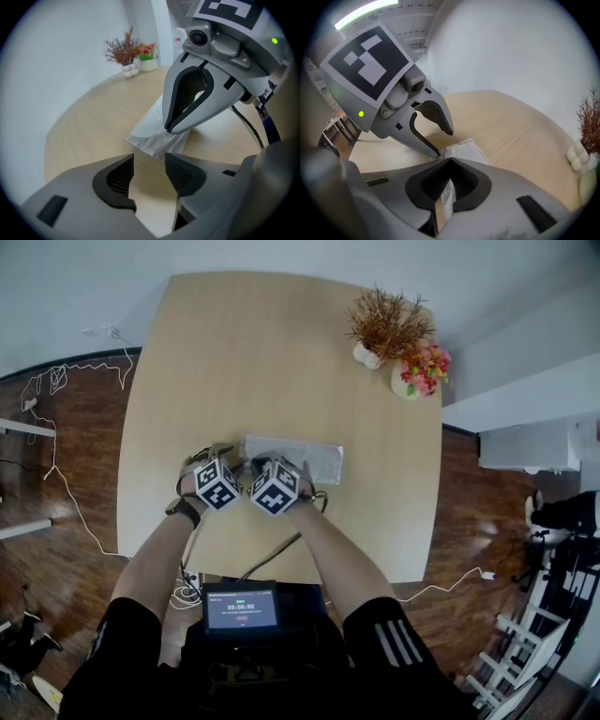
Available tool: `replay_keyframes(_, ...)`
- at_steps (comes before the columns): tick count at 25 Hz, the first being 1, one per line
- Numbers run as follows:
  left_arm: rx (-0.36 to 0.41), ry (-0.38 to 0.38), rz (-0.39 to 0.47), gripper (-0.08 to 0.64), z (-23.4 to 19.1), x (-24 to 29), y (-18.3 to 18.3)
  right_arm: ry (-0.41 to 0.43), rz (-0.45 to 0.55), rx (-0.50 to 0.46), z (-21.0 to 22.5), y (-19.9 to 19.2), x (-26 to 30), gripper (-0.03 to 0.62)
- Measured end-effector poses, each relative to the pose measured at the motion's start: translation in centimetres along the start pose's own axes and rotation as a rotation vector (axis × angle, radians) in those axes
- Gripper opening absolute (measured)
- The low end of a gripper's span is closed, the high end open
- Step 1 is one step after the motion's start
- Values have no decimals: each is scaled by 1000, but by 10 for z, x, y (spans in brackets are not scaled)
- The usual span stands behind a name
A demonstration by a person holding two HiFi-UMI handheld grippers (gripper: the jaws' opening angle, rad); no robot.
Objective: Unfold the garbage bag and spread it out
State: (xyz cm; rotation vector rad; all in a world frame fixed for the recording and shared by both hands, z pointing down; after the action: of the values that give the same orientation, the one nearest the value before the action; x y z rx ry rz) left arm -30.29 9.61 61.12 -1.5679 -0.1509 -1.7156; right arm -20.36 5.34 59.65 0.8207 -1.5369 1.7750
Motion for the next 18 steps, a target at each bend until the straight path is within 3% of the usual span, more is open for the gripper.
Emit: replay_keyframes(18, 35, -6, -12, 202, 4, 1, 3, -125, 127, 97, 31, -17, -69, 20)
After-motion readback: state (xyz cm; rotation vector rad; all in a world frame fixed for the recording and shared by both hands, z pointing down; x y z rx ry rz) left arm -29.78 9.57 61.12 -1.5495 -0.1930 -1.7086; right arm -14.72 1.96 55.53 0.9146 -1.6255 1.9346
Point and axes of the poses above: the fingertips, and each gripper's own axes: x forward along the fingers, z to its right, y out of its top, the point moved 10 cm from there along -x, backward along the fingers, and after that the axes turned 6 degrees about y, right-handed, at the moved point
